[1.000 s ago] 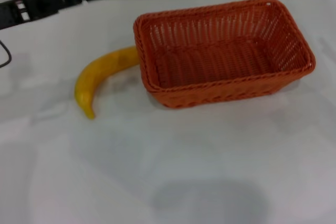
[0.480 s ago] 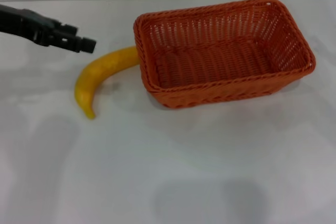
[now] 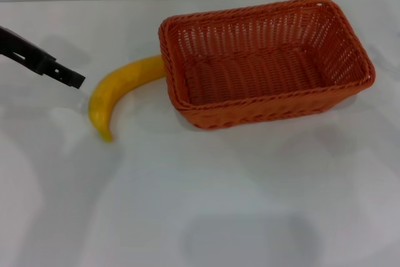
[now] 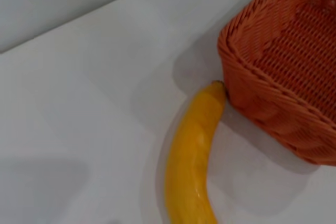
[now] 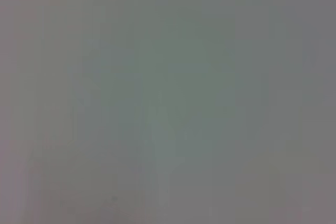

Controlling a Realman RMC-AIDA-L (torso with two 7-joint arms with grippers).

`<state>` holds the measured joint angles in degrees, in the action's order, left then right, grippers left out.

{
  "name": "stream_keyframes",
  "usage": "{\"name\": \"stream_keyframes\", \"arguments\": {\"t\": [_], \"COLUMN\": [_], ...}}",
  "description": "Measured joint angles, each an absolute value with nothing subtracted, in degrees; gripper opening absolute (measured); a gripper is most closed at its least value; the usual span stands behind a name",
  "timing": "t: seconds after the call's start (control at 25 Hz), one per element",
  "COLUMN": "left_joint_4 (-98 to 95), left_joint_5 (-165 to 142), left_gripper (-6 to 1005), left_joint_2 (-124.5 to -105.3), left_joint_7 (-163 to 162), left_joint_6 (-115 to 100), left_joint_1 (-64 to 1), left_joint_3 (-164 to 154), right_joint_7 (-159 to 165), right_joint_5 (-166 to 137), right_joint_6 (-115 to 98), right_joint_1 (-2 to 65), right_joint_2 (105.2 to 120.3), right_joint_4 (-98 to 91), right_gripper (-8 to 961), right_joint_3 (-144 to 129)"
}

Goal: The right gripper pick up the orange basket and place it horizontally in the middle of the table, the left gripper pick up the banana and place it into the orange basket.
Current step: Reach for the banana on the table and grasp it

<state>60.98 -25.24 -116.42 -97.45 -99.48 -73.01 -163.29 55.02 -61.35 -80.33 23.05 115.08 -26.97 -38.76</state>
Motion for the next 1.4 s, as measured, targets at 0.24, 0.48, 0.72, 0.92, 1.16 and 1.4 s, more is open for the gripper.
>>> {"name": "stream_keyframes", "arguments": {"t": [0.24,0.48,0.72,0.92,1.16,1.4], "left_joint_4": [60.2,57.9,55.3,53.6,51.1,48.1], "left_joint_5": [-24.5,-23.2,-20.5,-19.6,-19.6,-18.7], "left_gripper": [850,849,849,851,851,851], "left_joint_2": [-117.46,-117.31,-117.53,-118.20,-118.82,-118.94], "left_joint_7": [-97.5,-98.4,-98.6,-99.0,-99.2,-99.2], "left_joint_6": [-93.9,-88.6,-84.9,-84.2,-81.4,-78.1], "left_joint_1": [-71.8,-69.6,-68.5,-69.0,-68.9,-67.3], "left_joint_3": [-163.2,-163.2,-163.1,-163.1,-163.1,-163.1], "right_joint_7": [54.9,55.0,54.7,54.5,54.4,54.4], "right_joint_5": [-61.3,-61.3,-61.3,-61.3,-61.3,-61.4], "right_joint_6": [-80.4,-80.7,-80.8,-80.7,-80.6,-80.8], "right_joint_1": [23.1,23.1,23.1,23.2,23.2,22.9], "right_joint_2": [115.16,115.15,115.12,115.12,115.12,115.12], "right_joint_4": [-26.6,-26.1,-25.9,-25.9,-25.9,-25.8], "right_gripper": [841,841,841,841,841,841], "right_joint_3": [-39.2,-39.4,-39.7,-40.1,-40.2,-40.2]}}
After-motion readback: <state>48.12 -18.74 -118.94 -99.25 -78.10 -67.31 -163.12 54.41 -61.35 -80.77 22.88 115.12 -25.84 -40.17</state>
